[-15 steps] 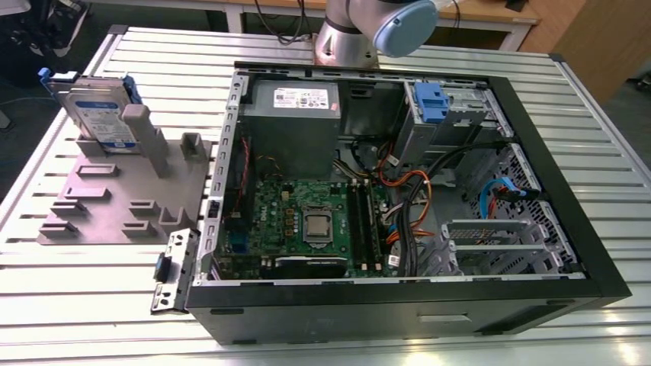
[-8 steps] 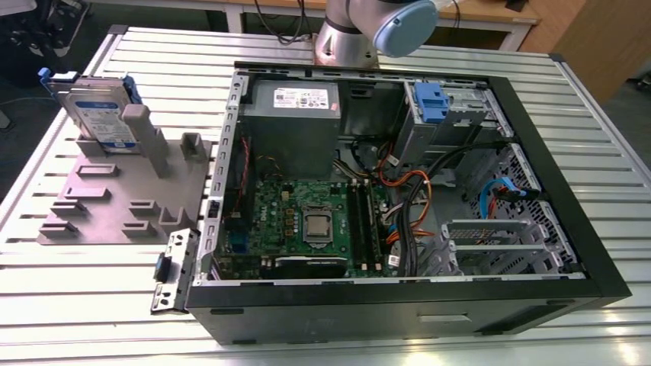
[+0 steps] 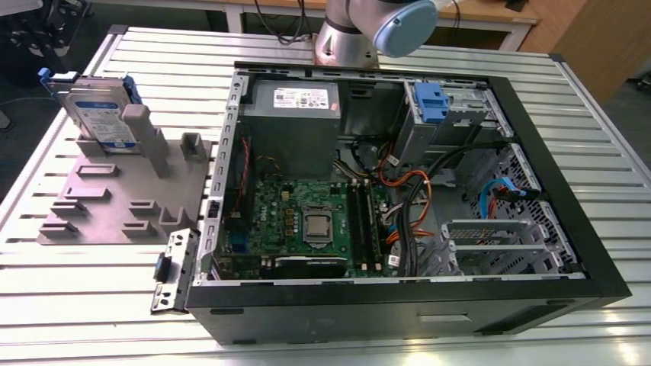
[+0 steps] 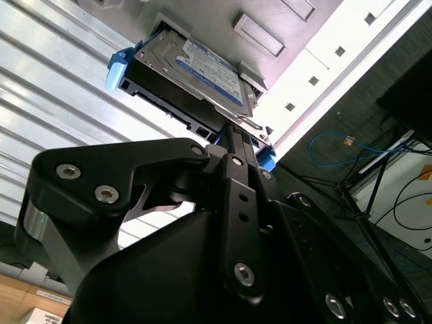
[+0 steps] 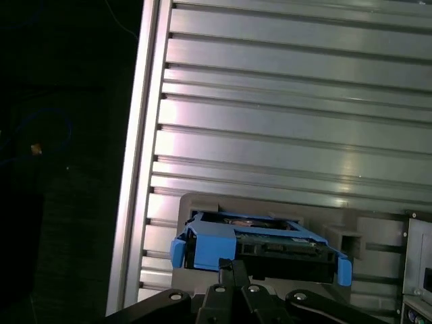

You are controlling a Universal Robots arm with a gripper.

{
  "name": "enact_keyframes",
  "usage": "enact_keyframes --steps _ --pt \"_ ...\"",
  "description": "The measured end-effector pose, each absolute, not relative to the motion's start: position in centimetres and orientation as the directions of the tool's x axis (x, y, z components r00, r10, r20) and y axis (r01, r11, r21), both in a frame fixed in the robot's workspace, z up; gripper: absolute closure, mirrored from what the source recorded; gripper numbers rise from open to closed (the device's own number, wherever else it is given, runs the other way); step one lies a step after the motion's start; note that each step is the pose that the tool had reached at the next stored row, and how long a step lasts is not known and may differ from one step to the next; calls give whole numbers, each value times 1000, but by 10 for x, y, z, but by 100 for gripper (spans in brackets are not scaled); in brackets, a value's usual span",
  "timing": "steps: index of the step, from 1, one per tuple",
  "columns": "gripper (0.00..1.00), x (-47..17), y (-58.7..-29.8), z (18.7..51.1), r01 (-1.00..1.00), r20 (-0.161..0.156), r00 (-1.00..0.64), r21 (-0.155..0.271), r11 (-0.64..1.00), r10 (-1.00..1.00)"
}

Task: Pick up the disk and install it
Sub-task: 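Pick up the disk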

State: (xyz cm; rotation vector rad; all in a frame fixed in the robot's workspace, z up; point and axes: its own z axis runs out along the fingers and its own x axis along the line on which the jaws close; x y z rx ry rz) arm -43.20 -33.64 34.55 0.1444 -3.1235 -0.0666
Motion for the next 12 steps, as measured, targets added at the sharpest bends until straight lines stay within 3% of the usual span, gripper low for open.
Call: enact_keyframes --steps 12 --pt "89 -432 -336 345 -92 12 -996 43 995 -93"
